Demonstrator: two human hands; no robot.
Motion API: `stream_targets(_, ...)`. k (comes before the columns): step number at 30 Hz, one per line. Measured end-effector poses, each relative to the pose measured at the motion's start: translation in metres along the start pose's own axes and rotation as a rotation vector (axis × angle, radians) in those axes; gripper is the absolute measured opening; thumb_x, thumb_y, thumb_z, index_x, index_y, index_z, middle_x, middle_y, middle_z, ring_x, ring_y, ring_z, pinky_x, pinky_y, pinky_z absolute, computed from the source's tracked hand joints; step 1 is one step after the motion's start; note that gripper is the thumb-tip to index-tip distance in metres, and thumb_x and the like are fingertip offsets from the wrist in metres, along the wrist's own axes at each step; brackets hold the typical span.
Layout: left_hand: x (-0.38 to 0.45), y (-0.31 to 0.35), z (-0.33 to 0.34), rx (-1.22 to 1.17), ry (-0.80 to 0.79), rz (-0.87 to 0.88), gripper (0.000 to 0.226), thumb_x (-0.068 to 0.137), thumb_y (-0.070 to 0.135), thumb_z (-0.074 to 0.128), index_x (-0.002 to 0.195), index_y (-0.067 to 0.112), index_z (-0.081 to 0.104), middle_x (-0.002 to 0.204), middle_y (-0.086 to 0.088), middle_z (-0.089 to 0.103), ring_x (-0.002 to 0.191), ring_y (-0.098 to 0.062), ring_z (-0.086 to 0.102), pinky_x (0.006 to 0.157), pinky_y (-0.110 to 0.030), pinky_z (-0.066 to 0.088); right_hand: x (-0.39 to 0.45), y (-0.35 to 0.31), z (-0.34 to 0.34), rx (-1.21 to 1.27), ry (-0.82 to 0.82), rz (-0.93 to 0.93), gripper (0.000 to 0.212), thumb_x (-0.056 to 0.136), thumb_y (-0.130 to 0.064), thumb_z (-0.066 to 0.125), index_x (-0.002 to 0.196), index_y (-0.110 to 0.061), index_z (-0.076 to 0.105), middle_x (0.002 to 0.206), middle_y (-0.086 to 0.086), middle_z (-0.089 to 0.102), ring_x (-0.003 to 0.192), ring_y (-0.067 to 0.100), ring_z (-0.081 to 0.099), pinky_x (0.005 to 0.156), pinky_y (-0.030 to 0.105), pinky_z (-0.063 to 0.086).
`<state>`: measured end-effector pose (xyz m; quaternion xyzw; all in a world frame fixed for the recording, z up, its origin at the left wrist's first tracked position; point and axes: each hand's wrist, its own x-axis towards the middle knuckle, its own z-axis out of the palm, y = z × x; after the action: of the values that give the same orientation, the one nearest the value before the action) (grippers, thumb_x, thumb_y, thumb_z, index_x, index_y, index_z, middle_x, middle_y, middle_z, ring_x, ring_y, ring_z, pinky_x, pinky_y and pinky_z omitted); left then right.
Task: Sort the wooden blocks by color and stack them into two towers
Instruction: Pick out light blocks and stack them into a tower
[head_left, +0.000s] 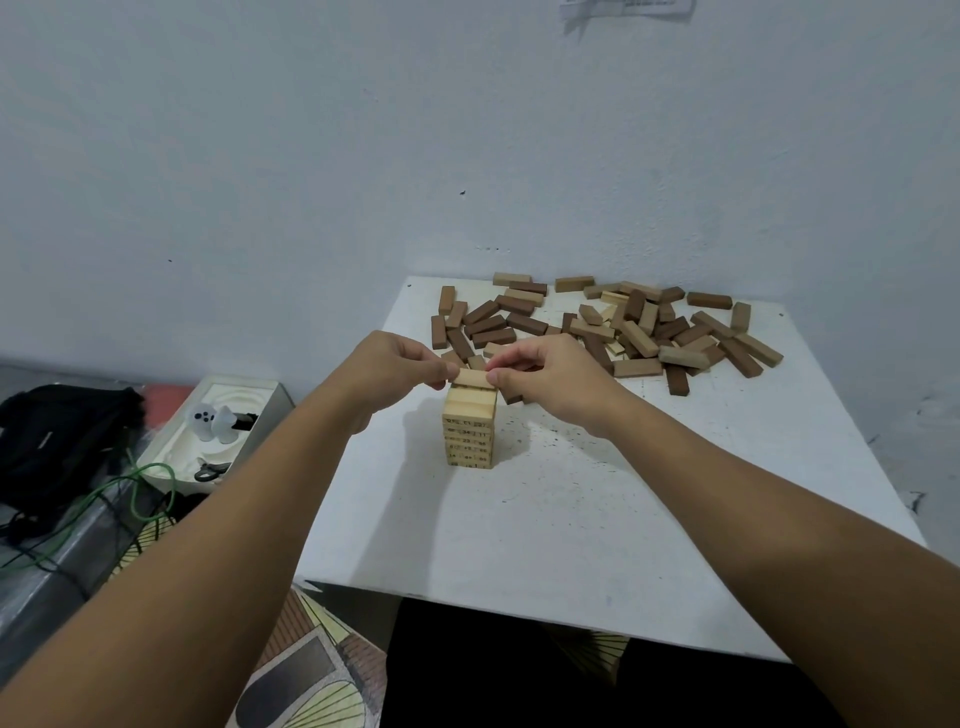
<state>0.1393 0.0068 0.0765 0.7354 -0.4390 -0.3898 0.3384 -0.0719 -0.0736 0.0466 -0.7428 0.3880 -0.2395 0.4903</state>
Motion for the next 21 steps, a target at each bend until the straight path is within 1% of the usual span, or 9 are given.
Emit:
stream_targets(5, -0.001, 0.003, -0.001, 0.026, -0.009, -0.015, 0.017, 0.09, 0.032, 0.08, 0.088, 0.015, 0.083, 0.092, 0.003, 0.076, 0.089, -0.003, 0.055, 0.092, -0.032, 0.038, 0.001, 0.0, -0.001, -0.028, -0.01, 0.002, 0.01, 0.092, -0.025, 0.078, 0.101, -0.025, 0.08, 0.089, -0.012, 0.077, 0.088, 0.013, 0.073, 0.08, 0.028, 0.061)
stream_targets(8, -0.001, 0.004, -0.003, 0.053, -0.017, -0.013, 0.018, 0.091, 0.034, 0.079, 0.091, 0.016, 0.083, 0.091, 0.004, 0.074, 0.087, -0.004, 0.054, 0.092, -0.033, 0.039, 0.001, 0.0, -0.002, -0.023, -0.019, 0.009, 0.01, 0.092, -0.026, 0.078, 0.101, -0.025, 0.08, 0.088, -0.017, 0.075, 0.087, 0.01, 0.073, 0.076, 0.023, 0.059)
stream_targets(11, -0.001, 0.001, -0.005, 0.046, -0.016, 0.009, 0.016, 0.091, 0.032, 0.079, 0.091, 0.017, 0.083, 0.089, 0.003, 0.072, 0.088, -0.009, 0.056, 0.087, -0.03, 0.039, 0.001, 0.0, -0.003, -0.029, -0.023, 0.007, 0.01, 0.093, -0.026, 0.077, 0.101, -0.024, 0.081, 0.089, -0.02, 0.074, 0.087, 0.007, 0.073, 0.074, 0.019, 0.057)
stream_targets(14, 0.0, -0.003, -0.007, 0.02, -0.051, 0.064, 0.009, 0.093, 0.029, 0.078, 0.095, 0.024, 0.084, 0.089, 0.003, 0.07, 0.088, -0.011, 0.058, 0.081, -0.026, 0.041, 0.0, 0.001, -0.003, -0.033, -0.022, 0.001, 0.008, 0.093, -0.025, 0.077, 0.1, -0.023, 0.081, 0.084, -0.022, 0.074, 0.088, 0.009, 0.073, 0.074, 0.018, 0.057)
stream_targets(16, -0.001, -0.005, -0.008, 0.01, -0.083, 0.082, 0.011, 0.094, 0.033, 0.075, 0.097, 0.027, 0.084, 0.094, 0.001, 0.07, 0.086, -0.01, 0.056, 0.08, -0.025, 0.042, 0.0, 0.001, -0.003, -0.037, -0.024, 0.002, 0.008, 0.093, -0.026, 0.077, 0.099, -0.023, 0.081, 0.083, -0.021, 0.074, 0.089, 0.011, 0.073, 0.077, 0.02, 0.058)
stream_targets(18, -0.002, -0.007, -0.007, 0.013, -0.1, 0.087, 0.014, 0.095, 0.037, 0.073, 0.098, 0.029, 0.084, 0.097, 0.0, 0.07, 0.085, -0.011, 0.054, 0.08, -0.025, 0.043, -0.001, 0.001, -0.002, -0.04, -0.025, 0.008, 0.008, 0.093, -0.027, 0.077, 0.099, -0.024, 0.081, 0.084, -0.02, 0.075, 0.09, 0.012, 0.073, 0.082, 0.026, 0.06)
stream_targets(21, -0.002, -0.009, -0.007, 0.017, -0.107, 0.099, 0.015, 0.097, 0.035, 0.072, 0.099, 0.029, 0.085, 0.095, 0.001, 0.069, 0.081, -0.007, 0.054, 0.08, -0.023, 0.043, -0.002, 0.001, 0.0, -0.054, -0.025, 0.014, 0.007, 0.093, -0.031, 0.076, 0.097, -0.028, 0.081, 0.087, -0.016, 0.076, 0.091, 0.015, 0.072, 0.089, 0.036, 0.06)
